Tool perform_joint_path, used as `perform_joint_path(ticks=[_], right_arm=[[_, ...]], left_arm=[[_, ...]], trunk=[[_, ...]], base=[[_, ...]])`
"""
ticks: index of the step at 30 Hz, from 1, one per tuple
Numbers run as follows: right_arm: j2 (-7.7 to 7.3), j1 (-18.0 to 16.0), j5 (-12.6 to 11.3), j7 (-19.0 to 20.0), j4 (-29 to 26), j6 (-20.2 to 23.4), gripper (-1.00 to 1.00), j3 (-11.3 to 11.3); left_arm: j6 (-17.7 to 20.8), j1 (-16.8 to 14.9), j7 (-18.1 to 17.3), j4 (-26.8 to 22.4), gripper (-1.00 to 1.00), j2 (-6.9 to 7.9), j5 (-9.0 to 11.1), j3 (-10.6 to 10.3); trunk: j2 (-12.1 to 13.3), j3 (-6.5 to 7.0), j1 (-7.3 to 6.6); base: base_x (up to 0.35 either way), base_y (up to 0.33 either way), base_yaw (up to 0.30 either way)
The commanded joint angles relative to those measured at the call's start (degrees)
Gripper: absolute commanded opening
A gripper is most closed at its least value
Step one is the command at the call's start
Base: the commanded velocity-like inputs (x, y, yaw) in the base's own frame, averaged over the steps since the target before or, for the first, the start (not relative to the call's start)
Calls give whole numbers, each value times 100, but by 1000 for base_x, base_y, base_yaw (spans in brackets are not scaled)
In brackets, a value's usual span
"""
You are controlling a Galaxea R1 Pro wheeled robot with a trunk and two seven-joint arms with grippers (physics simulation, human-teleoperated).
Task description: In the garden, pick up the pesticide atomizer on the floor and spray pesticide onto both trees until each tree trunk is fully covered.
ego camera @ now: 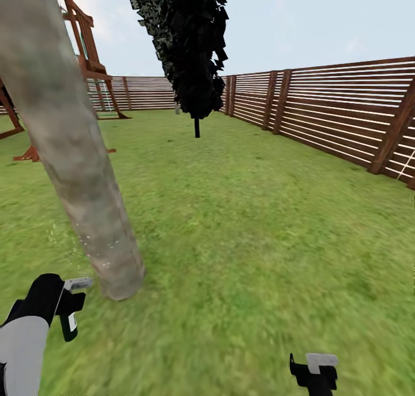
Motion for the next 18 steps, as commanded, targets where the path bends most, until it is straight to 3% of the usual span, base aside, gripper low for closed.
perform_joint_path(ticks=[1,13,18], right_arm=[[0,1,0,0,0,0,100,0],[1,-3,0,0,0,-2,100,0],[9,-2,0,0,0,-1,100,0]], left_arm=[[-4,3,0,-74,-100,-9,-22,4],[4,6,4,-227,-100,-102,-16,0],[4,6,4,-221,-100,-110,-16,7]], trunk=[[0,0,0],[0,0,0],[0,0,0]], base=[[5,-273,0],[-11,-276,0],[92,-276,227]])
